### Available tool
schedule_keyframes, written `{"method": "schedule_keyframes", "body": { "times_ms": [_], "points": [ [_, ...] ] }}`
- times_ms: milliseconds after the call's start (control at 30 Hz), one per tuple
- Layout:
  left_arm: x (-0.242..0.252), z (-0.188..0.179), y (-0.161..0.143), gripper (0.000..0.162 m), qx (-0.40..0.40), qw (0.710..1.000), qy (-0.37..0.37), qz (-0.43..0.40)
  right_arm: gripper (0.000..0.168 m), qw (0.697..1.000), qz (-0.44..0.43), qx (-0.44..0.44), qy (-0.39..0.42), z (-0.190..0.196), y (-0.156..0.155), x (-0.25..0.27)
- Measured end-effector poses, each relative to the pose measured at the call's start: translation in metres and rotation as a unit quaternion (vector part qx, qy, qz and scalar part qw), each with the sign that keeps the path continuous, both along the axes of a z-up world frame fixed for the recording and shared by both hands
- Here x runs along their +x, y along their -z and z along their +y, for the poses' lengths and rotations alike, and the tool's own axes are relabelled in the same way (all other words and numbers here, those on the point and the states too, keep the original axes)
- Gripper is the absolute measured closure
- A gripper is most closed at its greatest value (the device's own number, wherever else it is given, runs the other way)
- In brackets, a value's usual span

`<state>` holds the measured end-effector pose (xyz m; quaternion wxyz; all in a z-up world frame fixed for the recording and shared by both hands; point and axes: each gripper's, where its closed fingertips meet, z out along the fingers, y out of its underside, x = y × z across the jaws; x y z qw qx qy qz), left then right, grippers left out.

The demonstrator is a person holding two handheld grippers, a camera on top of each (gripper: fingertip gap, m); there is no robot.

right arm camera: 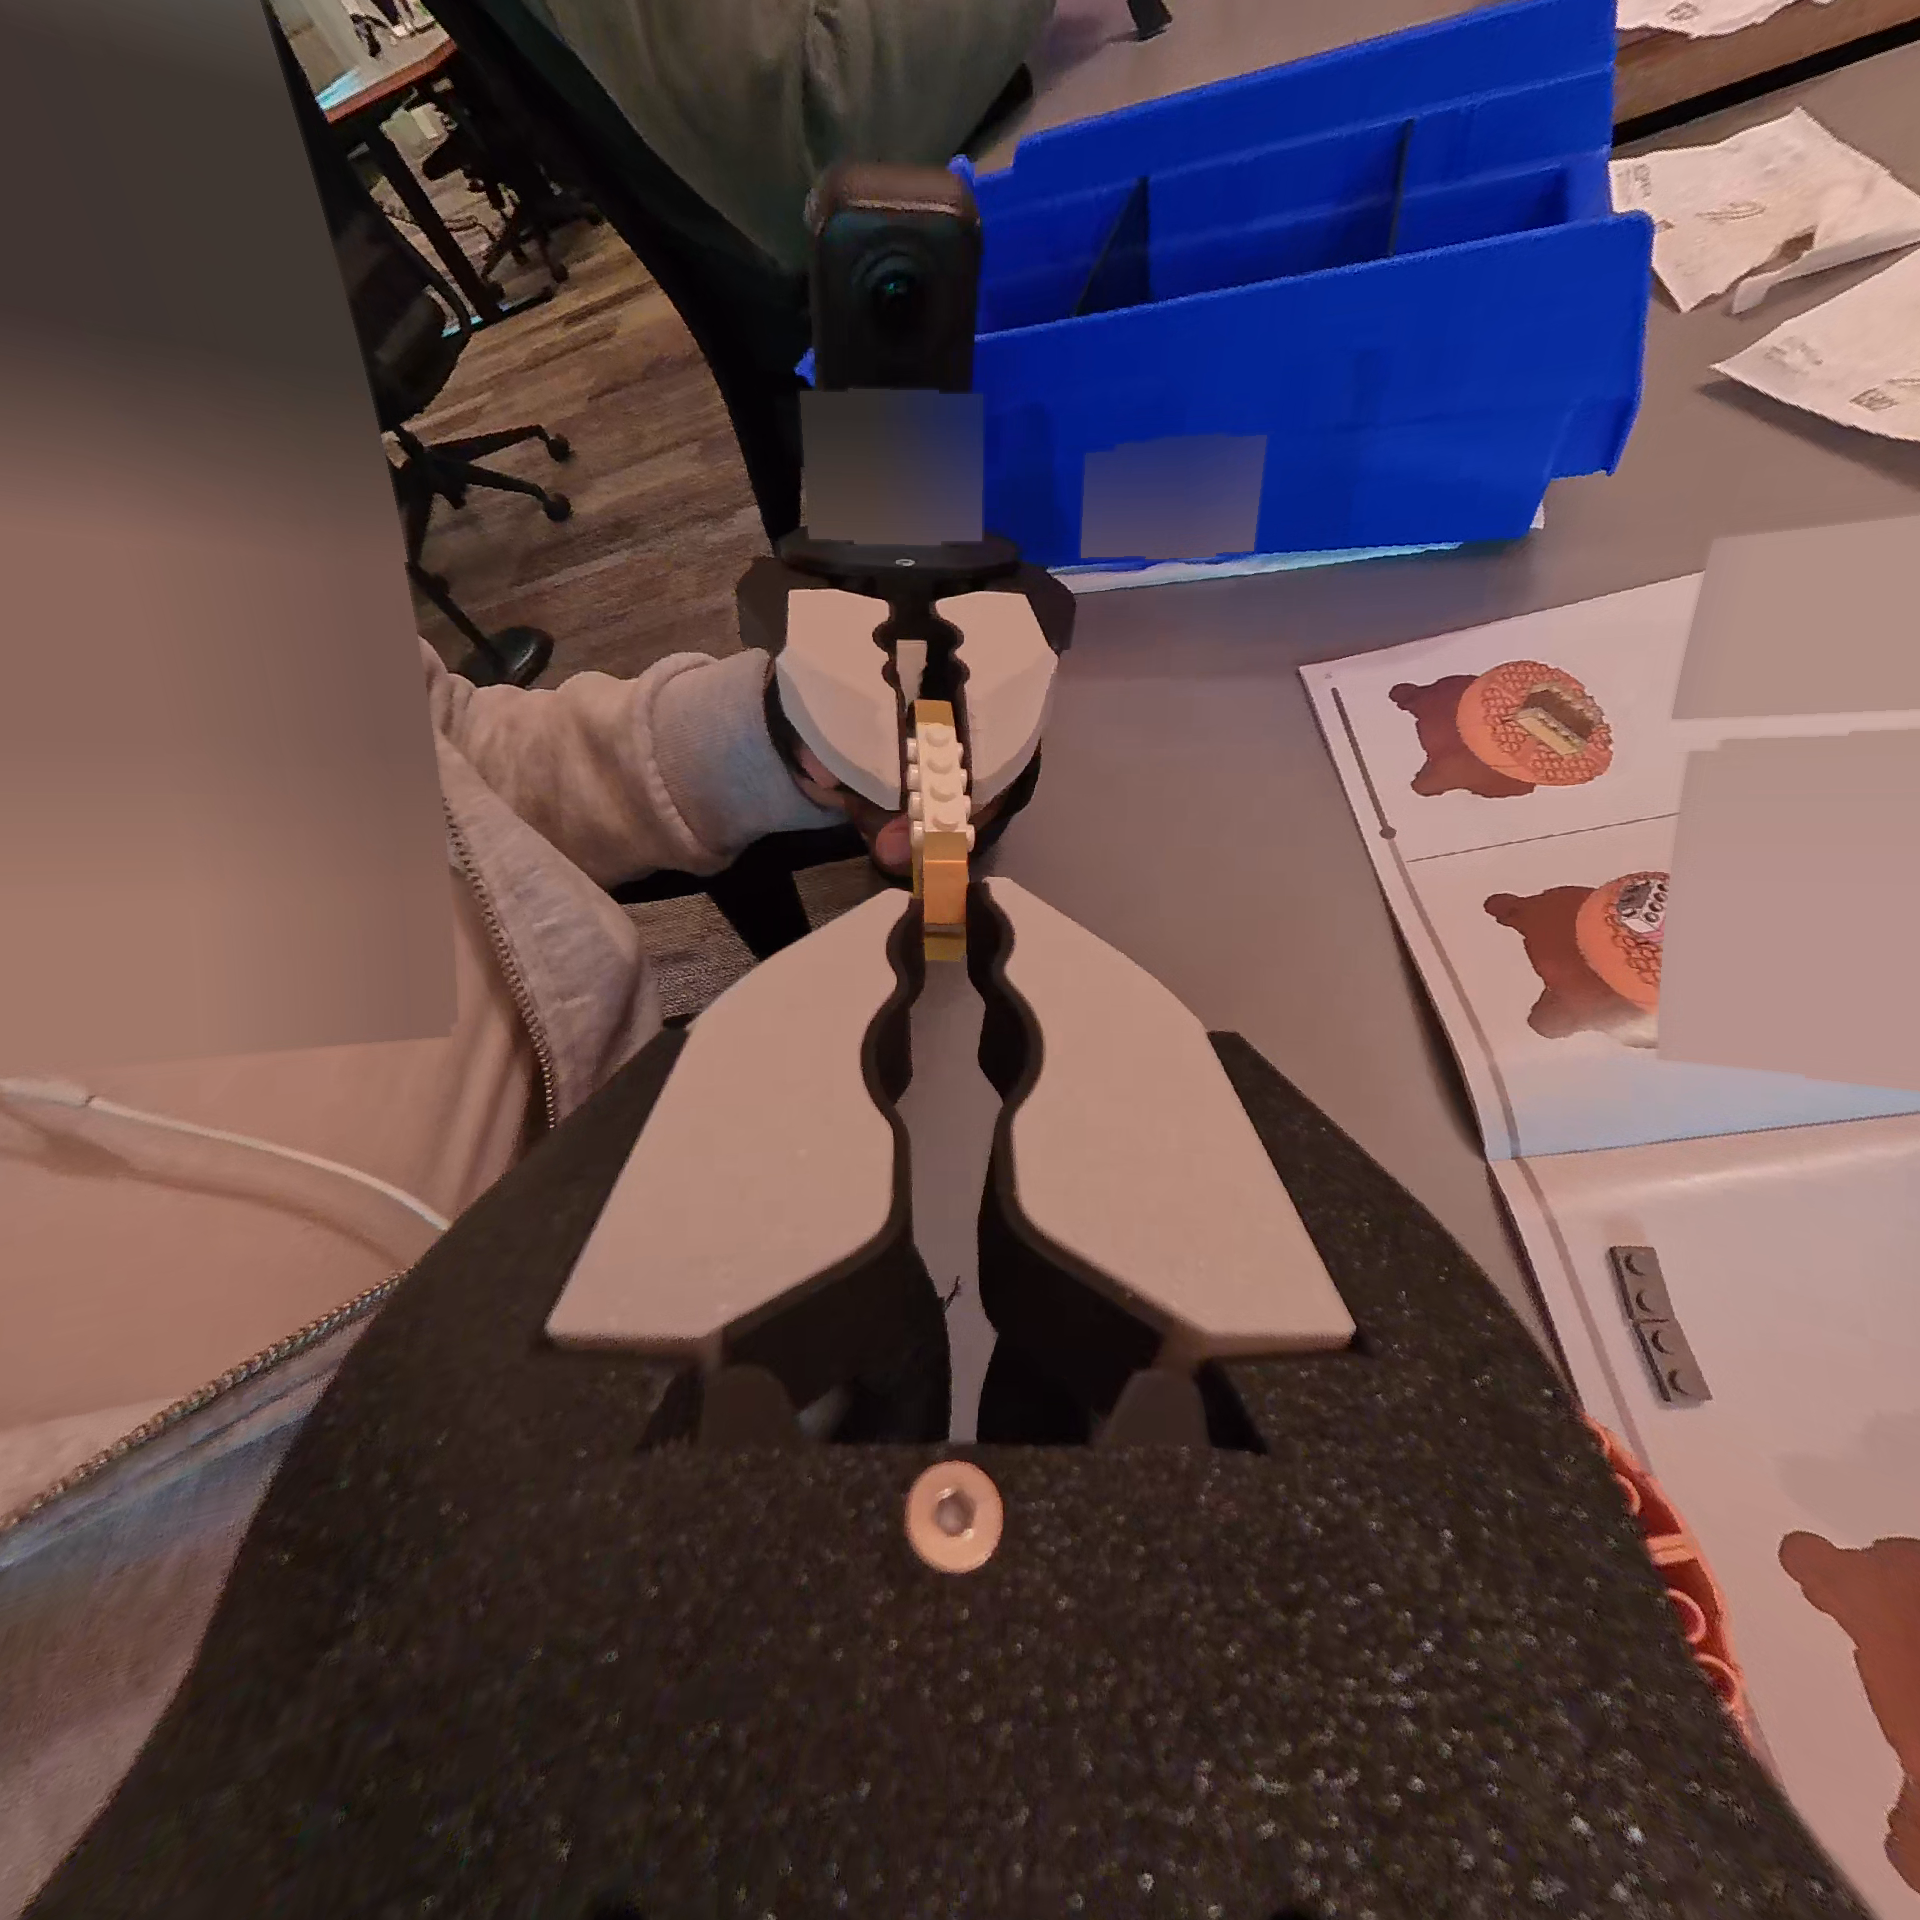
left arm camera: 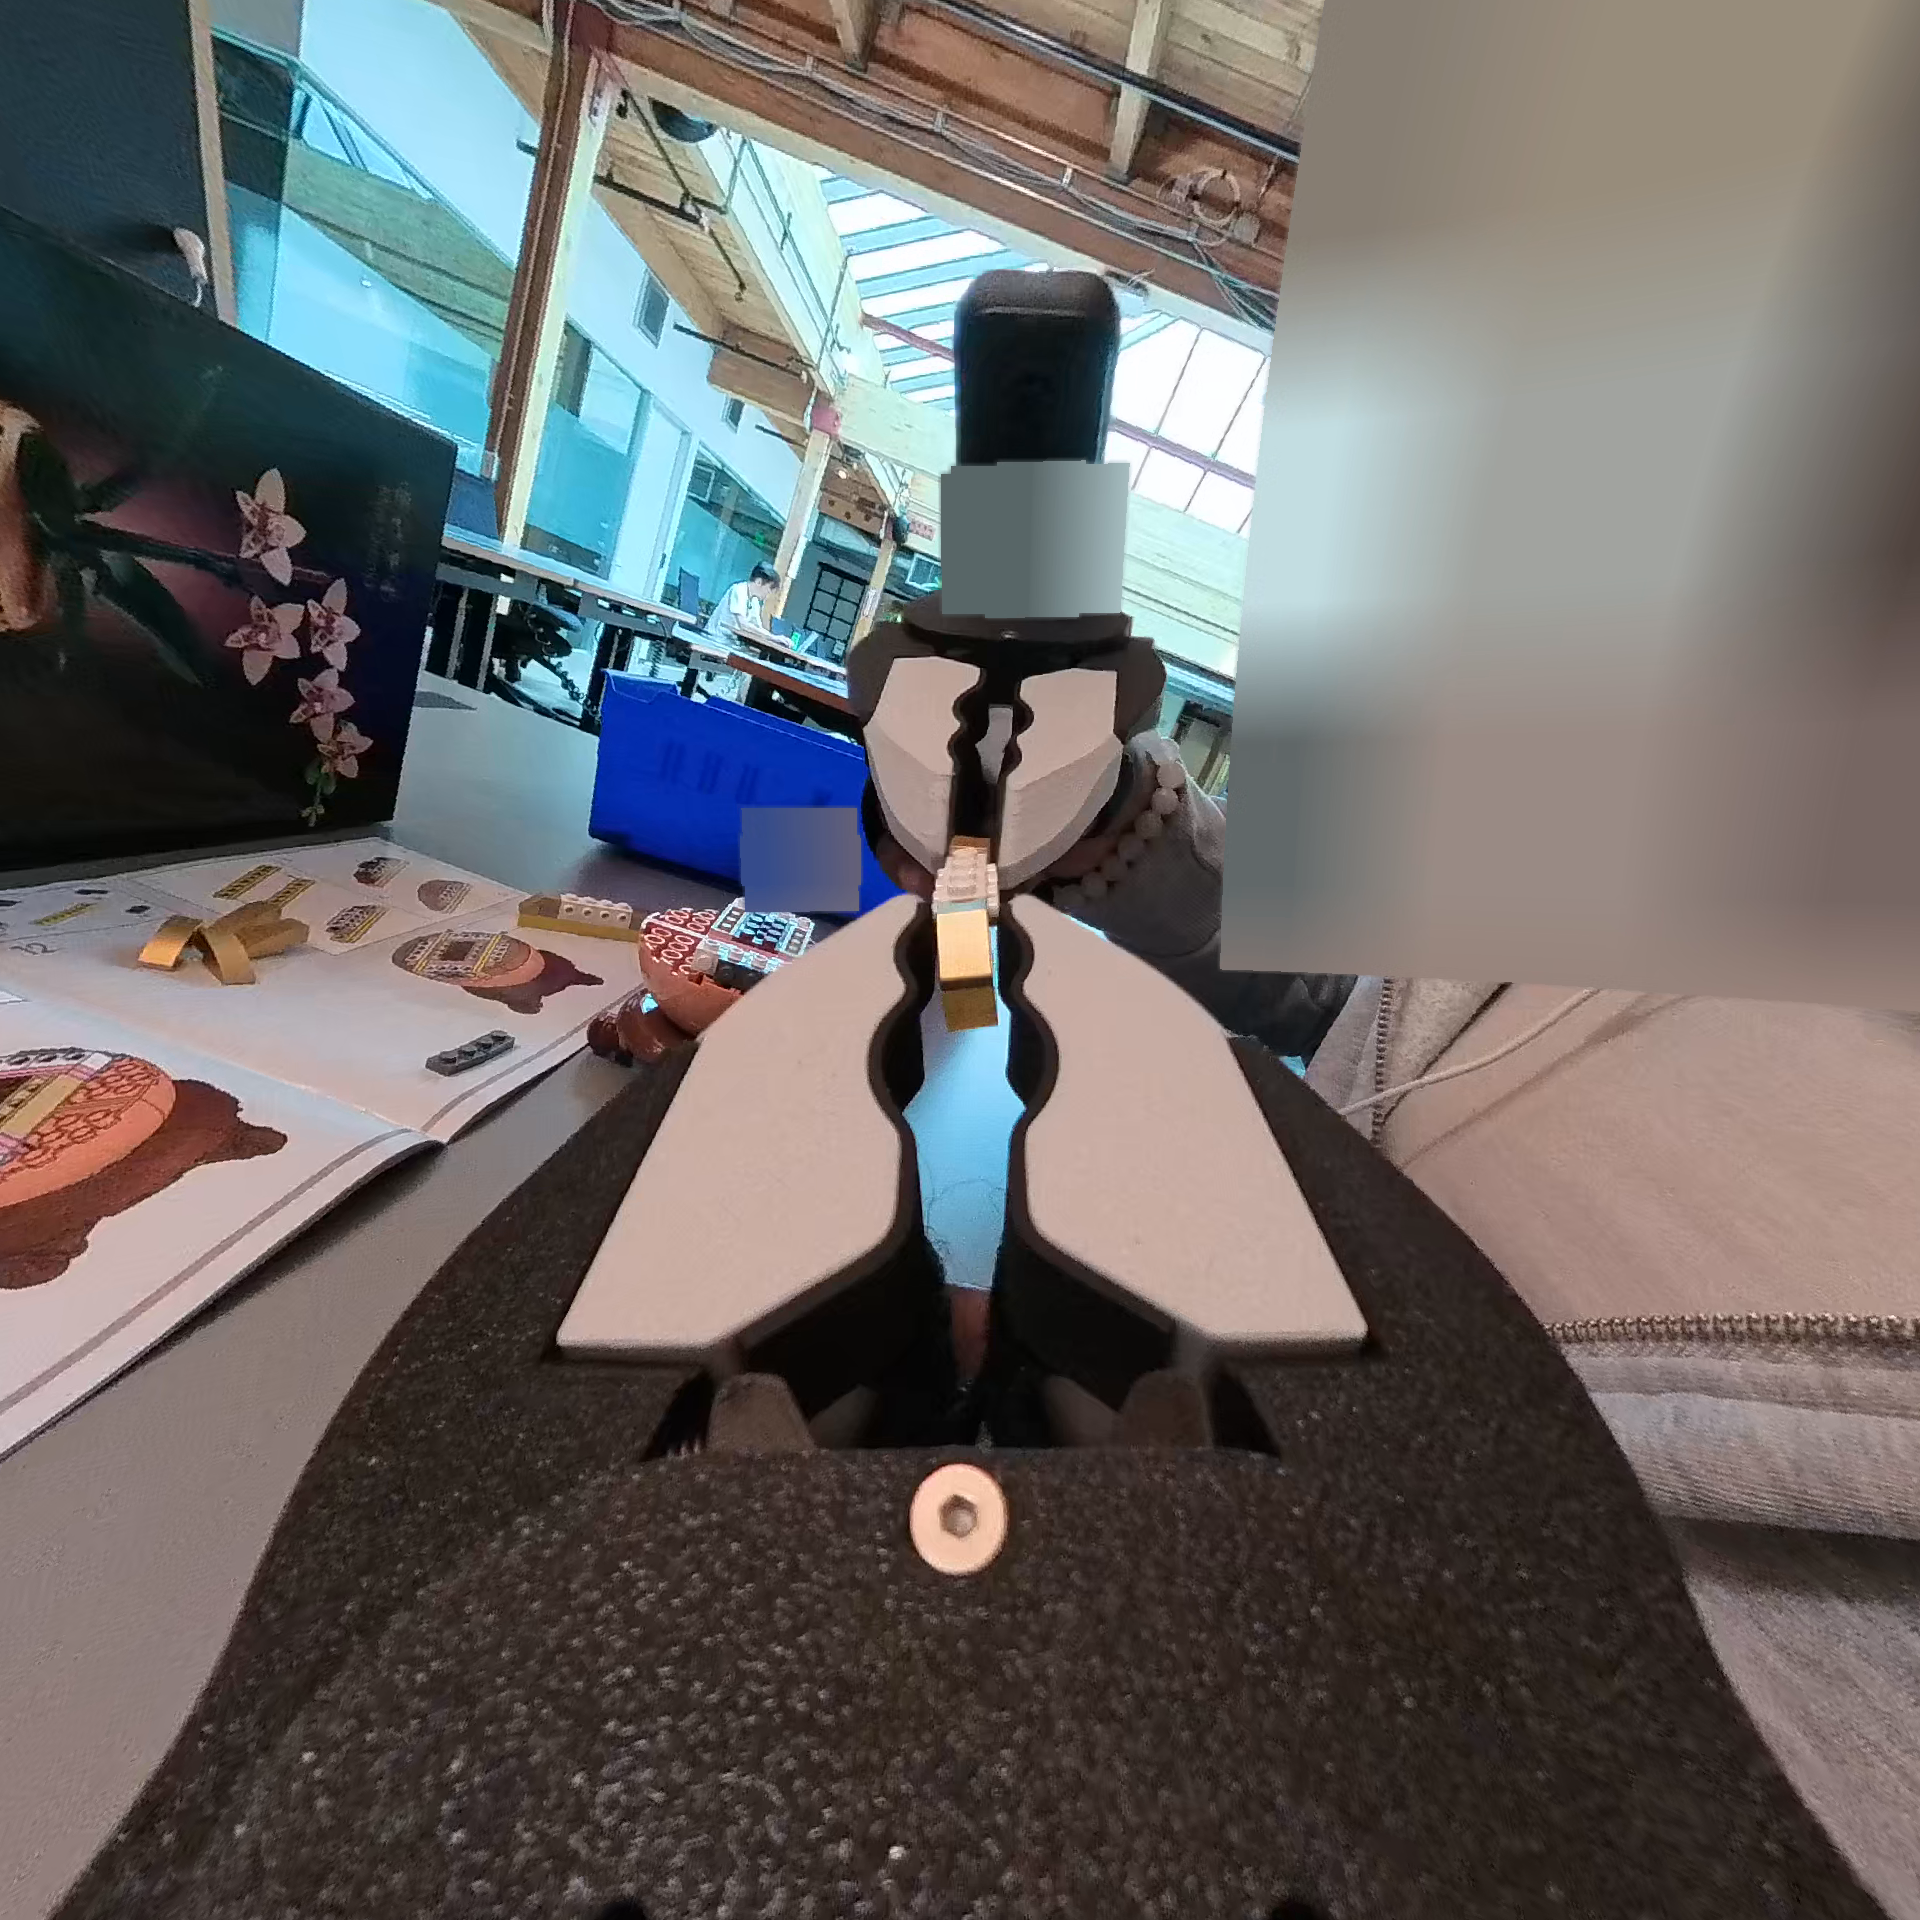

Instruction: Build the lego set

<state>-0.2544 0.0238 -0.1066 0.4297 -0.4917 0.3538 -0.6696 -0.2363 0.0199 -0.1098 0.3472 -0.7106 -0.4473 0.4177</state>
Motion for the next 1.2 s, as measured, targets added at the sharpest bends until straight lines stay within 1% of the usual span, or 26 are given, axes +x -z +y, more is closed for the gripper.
{"method": "schedule_keyframes", "body": {
  "times_ms": [167,400,833,1200],
  "points": [
    [-0.001,-0.003,-0.005,0.152,0.011,1.0,0.0,-0.014,0.161,1.0,0.006,-0.01,-0.013,-0.003,-0.005,-0.002],
    [-0.003,-0.007,-0.013,0.152,0.035,0.999,0.0,-0.027,0.161,1.0,0.004,0.006,-0.023,-0.006,-0.013,-0.003],
    [-0.001,-0.007,-0.016,0.152,0.036,0.999,-0.001,-0.032,0.159,0.999,-0.005,0.022,-0.024,-0.009,-0.011,0.0],
    [0.001,-0.006,-0.024,0.152,0.049,0.998,0.005,-0.031,0.159,0.998,0.003,0.062,-0.03,-0.007,-0.016,0.002]
  ]
}}
